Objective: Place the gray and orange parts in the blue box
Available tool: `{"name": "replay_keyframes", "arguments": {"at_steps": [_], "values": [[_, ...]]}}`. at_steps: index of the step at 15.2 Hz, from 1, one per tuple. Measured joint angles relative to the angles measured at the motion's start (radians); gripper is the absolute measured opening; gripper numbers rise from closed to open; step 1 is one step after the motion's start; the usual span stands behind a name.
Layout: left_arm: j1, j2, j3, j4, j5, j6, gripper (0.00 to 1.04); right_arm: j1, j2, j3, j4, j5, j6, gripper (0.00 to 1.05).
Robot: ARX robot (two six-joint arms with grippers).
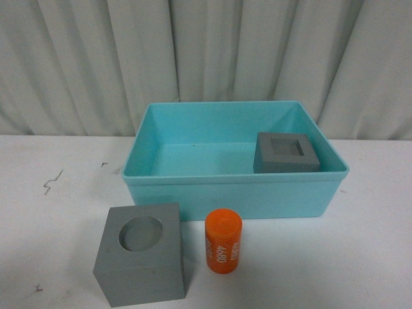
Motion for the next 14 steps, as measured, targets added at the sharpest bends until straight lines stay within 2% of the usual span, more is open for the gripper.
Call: {"name": "replay_keyframes", "arguments": {"at_steps": [6,7,8,11,12,14], "values": [[0.0,0.0,0.0,0.0,0.0,0.0,0.98,0.0,-0.073,0.0,-0.072,0.0,0.0,0.02],[0.0,0.0,0.0,0.0,0.0,0.0,0.98,0.0,-0.101,0.0,-0.1,0.0,0.0,0.02],[0.0,0.0,0.0,0.0,0.0,0.0,0.98,0.0,-0.285,0.003,-0.273,-0.003,-0.001,0.02],[0.0,0.0,0.0,0.0,0.0,0.0,0.98,0.0,-0.284,0.0,-0.291,-0.003,-0.001,0.02],[0.0,0.0,0.0,0.0,-0.001,0.0,0.98,0.0,-0.285,0.0,-0.293,-0.003,-0.002,0.04],[0.0,0.0,0.0,0.0,0.0,0.0,0.98,0.0,-0.285,0.0,-0.293,-0.003,-0.002,0.31]]}}
